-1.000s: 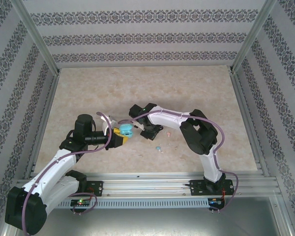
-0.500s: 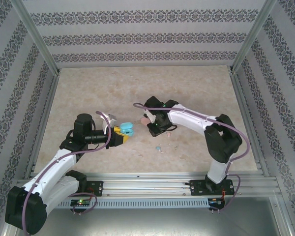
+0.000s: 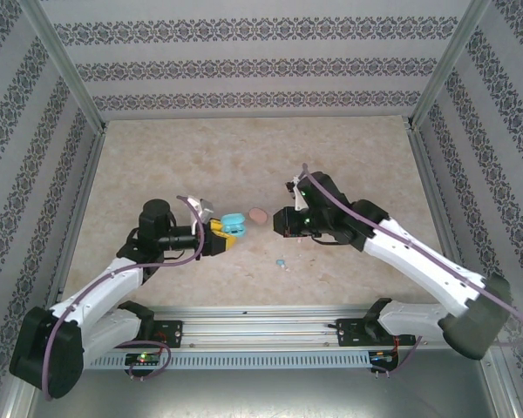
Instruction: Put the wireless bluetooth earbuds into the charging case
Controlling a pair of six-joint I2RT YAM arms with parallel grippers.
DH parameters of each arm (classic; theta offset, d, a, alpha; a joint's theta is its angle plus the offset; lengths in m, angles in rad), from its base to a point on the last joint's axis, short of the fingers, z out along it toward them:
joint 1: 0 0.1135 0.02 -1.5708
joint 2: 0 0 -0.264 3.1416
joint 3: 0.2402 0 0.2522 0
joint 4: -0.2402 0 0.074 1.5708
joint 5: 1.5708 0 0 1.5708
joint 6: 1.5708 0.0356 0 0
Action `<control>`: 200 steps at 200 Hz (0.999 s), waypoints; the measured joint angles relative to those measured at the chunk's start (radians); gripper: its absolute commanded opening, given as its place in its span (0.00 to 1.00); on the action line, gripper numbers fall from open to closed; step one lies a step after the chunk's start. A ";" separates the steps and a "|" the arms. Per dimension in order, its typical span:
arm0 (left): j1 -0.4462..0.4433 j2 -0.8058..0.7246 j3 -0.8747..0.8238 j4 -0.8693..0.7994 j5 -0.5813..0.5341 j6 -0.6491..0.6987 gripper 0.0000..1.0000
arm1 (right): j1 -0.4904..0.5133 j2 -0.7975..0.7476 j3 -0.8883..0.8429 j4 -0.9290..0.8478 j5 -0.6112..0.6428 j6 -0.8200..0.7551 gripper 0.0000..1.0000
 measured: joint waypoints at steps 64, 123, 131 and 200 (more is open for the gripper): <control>-0.109 0.083 0.024 0.127 -0.093 0.047 0.00 | 0.165 -0.030 0.060 0.028 0.055 0.137 0.14; -0.127 0.083 0.031 0.153 -0.127 0.080 0.00 | 0.214 0.081 0.124 0.079 0.079 0.160 0.14; -0.127 0.083 0.031 0.153 -0.127 0.080 0.00 | 0.214 0.090 0.124 0.082 0.080 0.160 0.14; -0.127 0.070 0.031 0.152 -0.131 0.083 0.00 | 0.214 0.133 0.136 0.099 0.088 0.156 0.15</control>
